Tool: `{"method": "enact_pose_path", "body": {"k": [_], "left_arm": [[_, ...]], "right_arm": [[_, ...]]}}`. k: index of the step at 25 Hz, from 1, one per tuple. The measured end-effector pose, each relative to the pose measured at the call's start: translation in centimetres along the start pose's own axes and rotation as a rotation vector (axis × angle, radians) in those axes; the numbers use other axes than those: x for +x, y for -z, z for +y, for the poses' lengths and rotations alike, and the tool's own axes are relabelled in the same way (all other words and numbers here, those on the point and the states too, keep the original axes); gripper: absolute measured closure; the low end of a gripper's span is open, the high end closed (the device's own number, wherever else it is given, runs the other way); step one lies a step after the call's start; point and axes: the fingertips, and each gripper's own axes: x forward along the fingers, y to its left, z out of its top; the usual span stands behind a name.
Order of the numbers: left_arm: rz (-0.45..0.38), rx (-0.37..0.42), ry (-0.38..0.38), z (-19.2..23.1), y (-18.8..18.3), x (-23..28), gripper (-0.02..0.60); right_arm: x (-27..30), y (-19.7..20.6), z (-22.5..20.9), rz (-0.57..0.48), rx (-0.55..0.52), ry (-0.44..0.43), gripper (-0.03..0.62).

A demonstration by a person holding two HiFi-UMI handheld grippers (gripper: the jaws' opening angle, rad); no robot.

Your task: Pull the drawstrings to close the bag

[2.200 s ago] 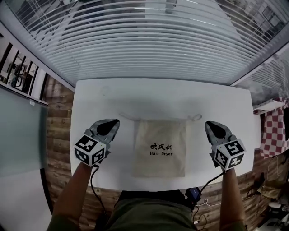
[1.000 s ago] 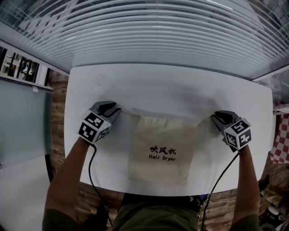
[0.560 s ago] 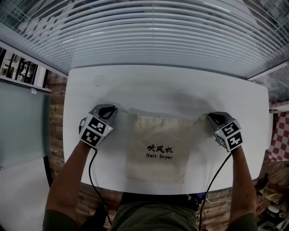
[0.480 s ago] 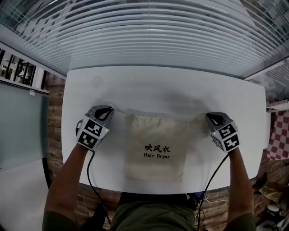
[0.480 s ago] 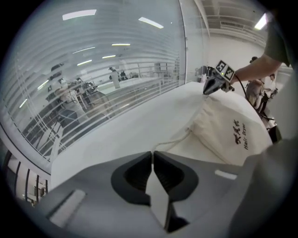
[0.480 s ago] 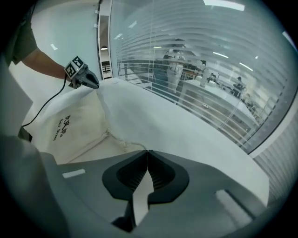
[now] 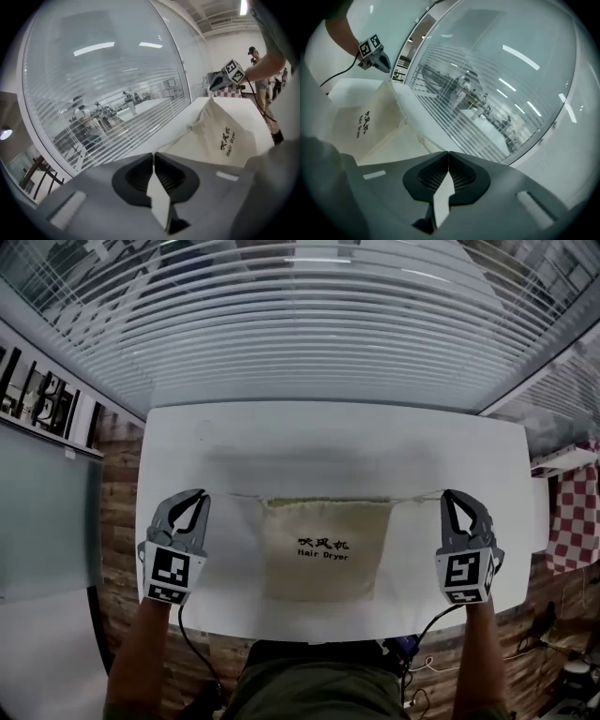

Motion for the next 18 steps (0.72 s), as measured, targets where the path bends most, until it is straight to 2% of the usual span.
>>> {"method": "enact_pose_path", "body": {"k": [4,10,14,18], "left_arm": [[-0.079,0.014,-0.098,2.8,-2.5,-4.3,0.571],[-0.139,-0.107,-0.188,5.4,-6.2,-8.3,0.572],[-0.176,-0.137,-0.247,7.5,-8.1,-10.4,0.572],[-0.193,-0.186,-0.302,9.5,-7.5,-10.9,0.572]], "right_arm": [[-4.2,-3.8,-2.9,-0.052,0.008,0.161,0.579],[-8.5,-6.8,-7.3,-0.089,0.082,0.313,0.58],[-10.1,-8.3,-9.4,-0.109,0.136,0.373,0.58],[-10.7,-8.6,-11.0,-0.134,0.165,0.418,0.58]]}}
